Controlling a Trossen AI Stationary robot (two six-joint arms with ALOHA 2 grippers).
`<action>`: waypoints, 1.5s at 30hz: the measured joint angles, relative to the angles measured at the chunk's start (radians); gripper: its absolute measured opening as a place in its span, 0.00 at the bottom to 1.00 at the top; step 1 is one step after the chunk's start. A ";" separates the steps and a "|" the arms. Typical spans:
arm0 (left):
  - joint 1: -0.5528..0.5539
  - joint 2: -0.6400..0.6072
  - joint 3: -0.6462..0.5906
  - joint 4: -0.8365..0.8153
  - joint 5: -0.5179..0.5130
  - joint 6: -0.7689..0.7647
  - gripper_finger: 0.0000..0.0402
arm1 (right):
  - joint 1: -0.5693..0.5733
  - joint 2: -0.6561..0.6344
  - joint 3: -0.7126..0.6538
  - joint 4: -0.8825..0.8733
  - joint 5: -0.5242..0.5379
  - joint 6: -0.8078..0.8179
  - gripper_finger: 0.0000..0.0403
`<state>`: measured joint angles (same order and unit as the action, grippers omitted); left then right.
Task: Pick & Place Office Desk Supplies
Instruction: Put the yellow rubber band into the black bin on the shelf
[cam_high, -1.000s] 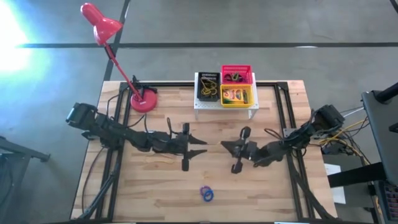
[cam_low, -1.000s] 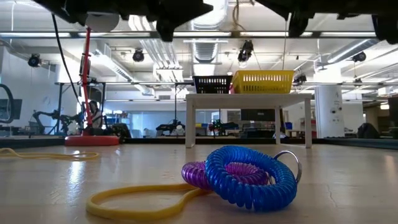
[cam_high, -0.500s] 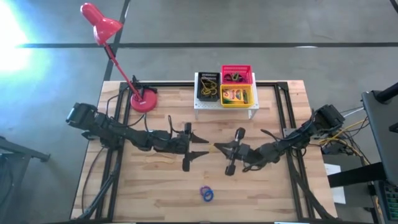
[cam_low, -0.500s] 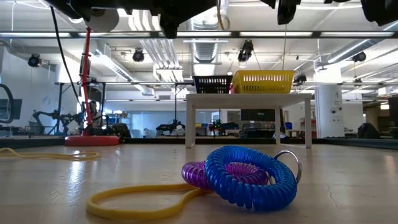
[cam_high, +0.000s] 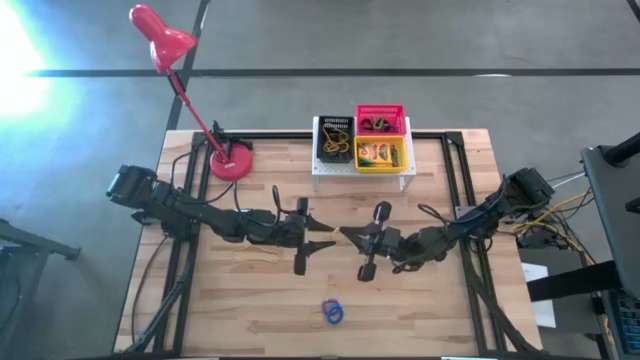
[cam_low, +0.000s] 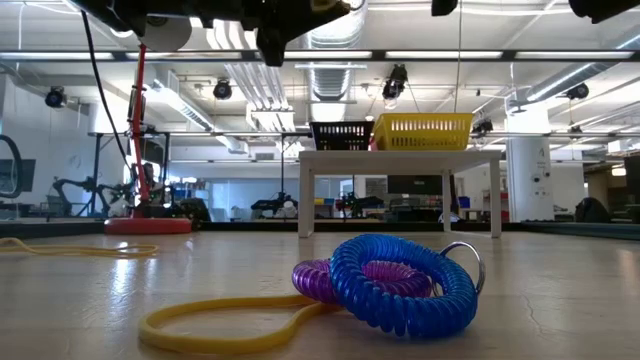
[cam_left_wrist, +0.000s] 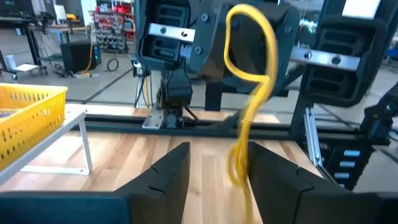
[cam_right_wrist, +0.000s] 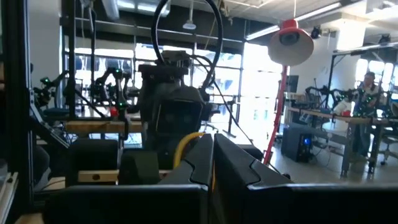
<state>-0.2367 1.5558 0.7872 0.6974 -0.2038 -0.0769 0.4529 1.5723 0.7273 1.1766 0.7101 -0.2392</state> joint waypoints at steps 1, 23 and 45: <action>0.000 0.000 0.000 0.008 -0.002 0.000 0.38 | -0.004 0.000 0.005 -0.009 -0.004 0.000 0.02; 0.003 -0.050 0.000 -0.149 -0.056 -0.125 0.01 | 0.018 -0.106 0.020 -0.381 0.095 0.058 0.07; 0.507 0.156 0.760 -1.148 0.018 -0.083 0.01 | 0.029 -0.103 -0.181 -0.776 0.210 0.805 0.31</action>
<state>0.2707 1.7116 1.5475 -0.4505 -0.1862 -0.1603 0.4816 1.4690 0.5464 0.4007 0.9203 0.5660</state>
